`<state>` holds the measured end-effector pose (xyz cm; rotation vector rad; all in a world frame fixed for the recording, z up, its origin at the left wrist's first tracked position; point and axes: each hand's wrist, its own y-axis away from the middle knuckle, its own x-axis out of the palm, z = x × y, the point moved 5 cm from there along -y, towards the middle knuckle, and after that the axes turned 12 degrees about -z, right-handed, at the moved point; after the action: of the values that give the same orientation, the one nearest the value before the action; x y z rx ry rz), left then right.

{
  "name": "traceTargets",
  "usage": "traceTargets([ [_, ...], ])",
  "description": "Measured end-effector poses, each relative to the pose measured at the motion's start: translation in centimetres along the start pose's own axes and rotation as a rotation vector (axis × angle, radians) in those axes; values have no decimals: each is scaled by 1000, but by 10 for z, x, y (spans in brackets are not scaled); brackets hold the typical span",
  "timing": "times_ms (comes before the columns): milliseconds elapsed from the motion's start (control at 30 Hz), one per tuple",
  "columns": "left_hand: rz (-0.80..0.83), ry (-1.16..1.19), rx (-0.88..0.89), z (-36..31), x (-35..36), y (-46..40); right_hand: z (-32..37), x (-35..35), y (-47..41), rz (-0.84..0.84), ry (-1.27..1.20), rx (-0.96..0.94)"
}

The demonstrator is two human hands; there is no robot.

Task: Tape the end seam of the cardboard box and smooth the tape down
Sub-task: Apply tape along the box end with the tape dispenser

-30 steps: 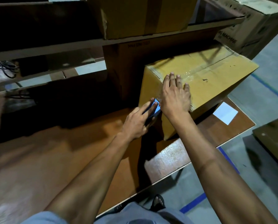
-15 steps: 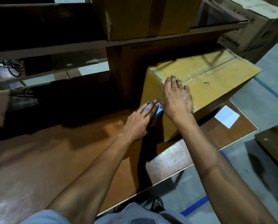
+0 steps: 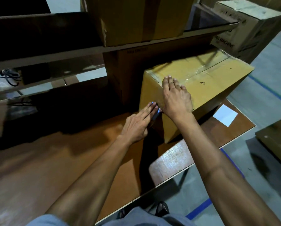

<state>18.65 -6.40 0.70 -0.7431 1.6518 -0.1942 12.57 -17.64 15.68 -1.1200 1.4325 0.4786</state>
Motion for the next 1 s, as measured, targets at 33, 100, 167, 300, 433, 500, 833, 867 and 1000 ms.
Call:
traceTargets([
  [33, 0, 2, -5, -1, -1, -1, 0, 0, 0, 0, -2, 3],
  [100, -4, 14, -11, -3, -4, -1, 1, 1, -1, 3, -7, 3],
  [167, -5, 26, -18, -4, -5, -2, 1, 0, -1, 2, -6, 6],
  [300, 11, 31, -45, -3, -3, -1, 2, 0, -2, 16, -4, 9],
  [433, 28, 47, -40, -3, -7, -3, 3, 1, -2, 20, 3, 10],
  [500, 34, 48, -36, -3, -11, -4, 4, 2, -3, 20, 11, 11],
  [833, 39, 43, -9, 3, -9, -9, 5, 3, -3, 12, 18, 29],
  [867, 45, 47, -5, 2, -12, -11, 4, 3, -3, 14, 15, 30],
  [1000, 41, 69, 11, -4, -25, -14, 5, 3, -3, 19, 9, 31],
])
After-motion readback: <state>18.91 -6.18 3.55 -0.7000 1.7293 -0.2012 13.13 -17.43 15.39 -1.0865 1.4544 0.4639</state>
